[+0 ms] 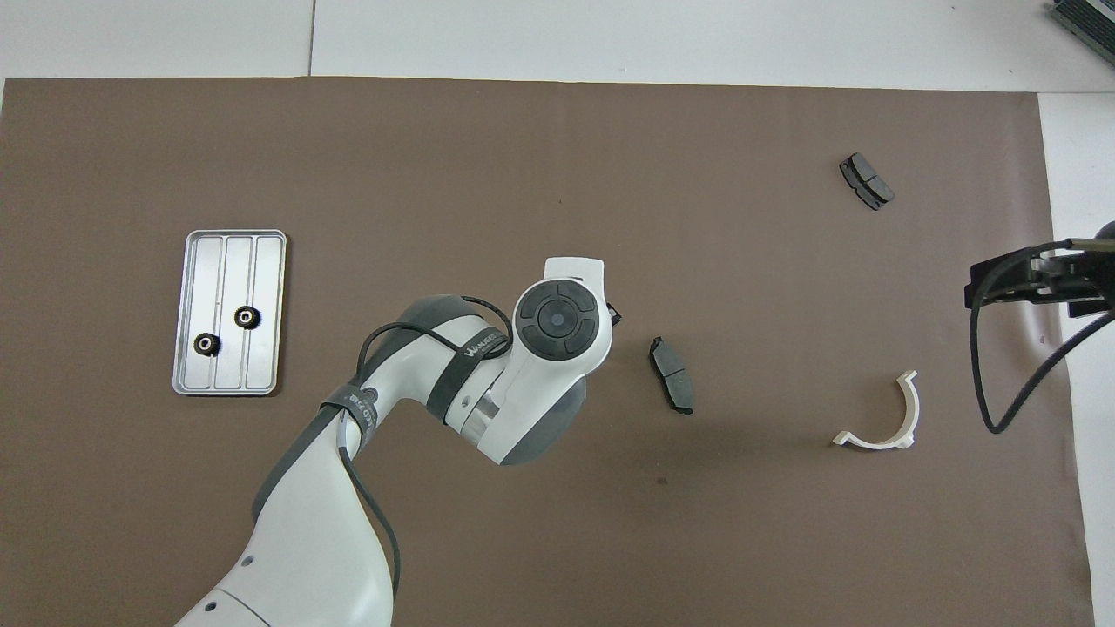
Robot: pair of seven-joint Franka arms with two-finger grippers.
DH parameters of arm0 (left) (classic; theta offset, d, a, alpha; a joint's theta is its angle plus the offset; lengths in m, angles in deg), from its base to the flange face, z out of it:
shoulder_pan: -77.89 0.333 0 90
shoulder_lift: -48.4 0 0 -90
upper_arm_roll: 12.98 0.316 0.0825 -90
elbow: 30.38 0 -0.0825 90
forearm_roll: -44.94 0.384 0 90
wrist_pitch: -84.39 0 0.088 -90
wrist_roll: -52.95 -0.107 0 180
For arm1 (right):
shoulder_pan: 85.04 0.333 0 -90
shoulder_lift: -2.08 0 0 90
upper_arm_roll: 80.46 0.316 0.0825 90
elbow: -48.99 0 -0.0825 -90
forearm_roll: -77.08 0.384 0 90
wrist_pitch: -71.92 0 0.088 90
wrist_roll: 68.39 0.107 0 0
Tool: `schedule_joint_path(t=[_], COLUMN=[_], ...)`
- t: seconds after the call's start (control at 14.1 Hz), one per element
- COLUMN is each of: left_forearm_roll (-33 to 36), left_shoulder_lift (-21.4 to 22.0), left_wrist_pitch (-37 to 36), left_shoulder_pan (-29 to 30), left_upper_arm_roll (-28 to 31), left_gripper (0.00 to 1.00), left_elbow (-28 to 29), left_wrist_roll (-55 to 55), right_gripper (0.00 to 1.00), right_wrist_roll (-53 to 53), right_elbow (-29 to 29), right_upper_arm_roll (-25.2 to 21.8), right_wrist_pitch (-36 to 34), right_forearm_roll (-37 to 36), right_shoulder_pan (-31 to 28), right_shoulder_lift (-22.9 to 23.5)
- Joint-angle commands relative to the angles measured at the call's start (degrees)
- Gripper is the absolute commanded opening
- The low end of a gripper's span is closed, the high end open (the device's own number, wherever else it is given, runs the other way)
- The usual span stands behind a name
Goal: Place bearing gear from tray to pile
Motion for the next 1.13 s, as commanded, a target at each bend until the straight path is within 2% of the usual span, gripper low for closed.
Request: schedule_joint_path(t=[0.0,0.07,0.14,0.21,0.43,0.64,0.71,0.92,1.06], left_forearm_roll=[-0.5,-0.5,-0.4,-0.2,-0.1,-0.2,-0.2,-0.3,-0.2], left_shoulder_lift=[0.9,0.9,1.0,1.1,2.2,6.6,8.2,10.0,11.6], left_wrist_pitch=[1.4,1.2,0.7,-0.6,-7.2,-13.0,-14.5,-17.0,-15.9], left_shoulder_pan=[-0.5,-0.5,-0.2,0.5,6.9,15.8,19.1,25.5,28.7], left_upper_arm_roll=[1.1,1.1,1.2,1.5,1.6,1.4,1.4,1.6,1.7], left_gripper=[0.55,0.71,0.81,0.83,0.83,0.82,0.82,0.81,0.81], left_elbow=[1.3,1.3,1.3,0.6,-0.1,1.5,2.1,4.4,8.4], left_wrist_roll=[-1.4,-2.9,-4.5,-5.7,-17.7,-33.9,-41.0,-58.8,-68.0], right_gripper=[1.00,1.00,1.00,1.00,1.00,1.00,1.00,1.00,1.00], right_wrist_roll=[-1.5,-1.5,-1.5,-1.5,-1.4,-1.0,-0.8,3.5,9.5], right_elbow=[-1.6,-1.6,-1.6,-1.7,-1.7,-1.9,-2.5,-7.5,-7.5], right_upper_arm_roll=[0.2,0.2,0.2,0.2,0.2,0.3,0.3,0.3,0.3], right_wrist_pitch=[0.0,0.0,0.0,0.0,0.1,1.9,2.7,11.5,14.8], right_forearm_roll=[0.3,0.3,0.3,0.3,0.3,0.5,1.2,2.0,2.0], right_shoulder_pan=[-0.5,-0.5,-0.5,-0.5,-0.4,0.1,1.8,6.9,11.7], right_shoulder_lift=[-1.4,-1.4,-1.4,-1.4,-1.4,-1.3,-0.8,-0.6,2.6])
